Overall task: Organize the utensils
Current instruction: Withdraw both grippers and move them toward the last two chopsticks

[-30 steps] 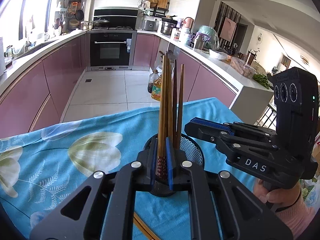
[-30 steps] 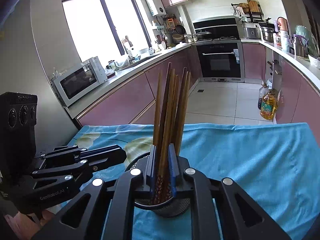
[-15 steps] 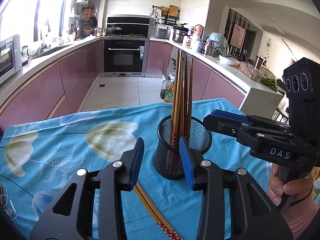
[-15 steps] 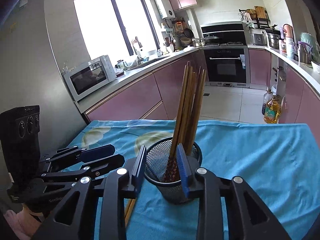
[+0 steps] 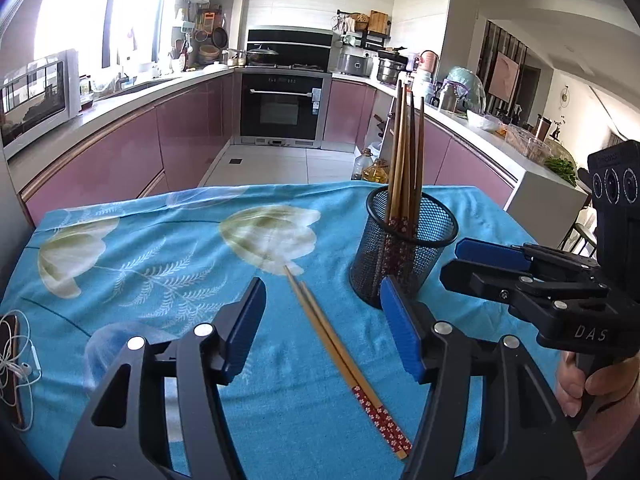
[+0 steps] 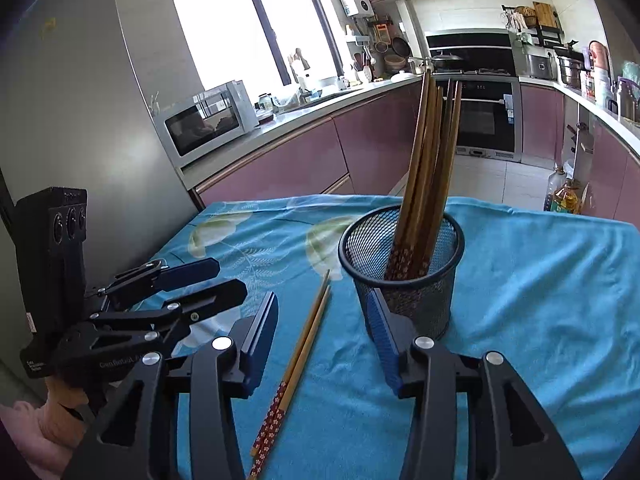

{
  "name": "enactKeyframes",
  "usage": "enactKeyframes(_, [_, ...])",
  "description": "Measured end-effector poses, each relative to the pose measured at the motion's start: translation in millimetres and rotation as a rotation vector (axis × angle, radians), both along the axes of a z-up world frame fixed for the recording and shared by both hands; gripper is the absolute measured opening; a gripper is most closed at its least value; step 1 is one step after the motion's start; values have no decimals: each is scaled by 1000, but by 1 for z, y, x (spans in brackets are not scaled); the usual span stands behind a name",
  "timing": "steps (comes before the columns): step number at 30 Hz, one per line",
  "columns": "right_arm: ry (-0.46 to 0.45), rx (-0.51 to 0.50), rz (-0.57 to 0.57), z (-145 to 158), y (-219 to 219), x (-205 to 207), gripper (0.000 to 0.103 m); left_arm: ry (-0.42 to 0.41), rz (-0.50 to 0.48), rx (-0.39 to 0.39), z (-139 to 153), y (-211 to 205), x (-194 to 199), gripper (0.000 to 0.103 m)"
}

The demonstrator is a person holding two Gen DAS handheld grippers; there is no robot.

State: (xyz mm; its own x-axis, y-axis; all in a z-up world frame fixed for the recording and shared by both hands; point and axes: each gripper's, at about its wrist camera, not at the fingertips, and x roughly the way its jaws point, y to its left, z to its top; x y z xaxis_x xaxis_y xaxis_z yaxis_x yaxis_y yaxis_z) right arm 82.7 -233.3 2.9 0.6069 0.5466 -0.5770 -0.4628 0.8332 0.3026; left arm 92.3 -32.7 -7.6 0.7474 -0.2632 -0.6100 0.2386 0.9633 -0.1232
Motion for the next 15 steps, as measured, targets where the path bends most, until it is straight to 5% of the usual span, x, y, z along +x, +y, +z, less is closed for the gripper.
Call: enactKeyframes(15, [139,-86,83,-55,32,-20,45,124,34,31,-48,10,-19,59])
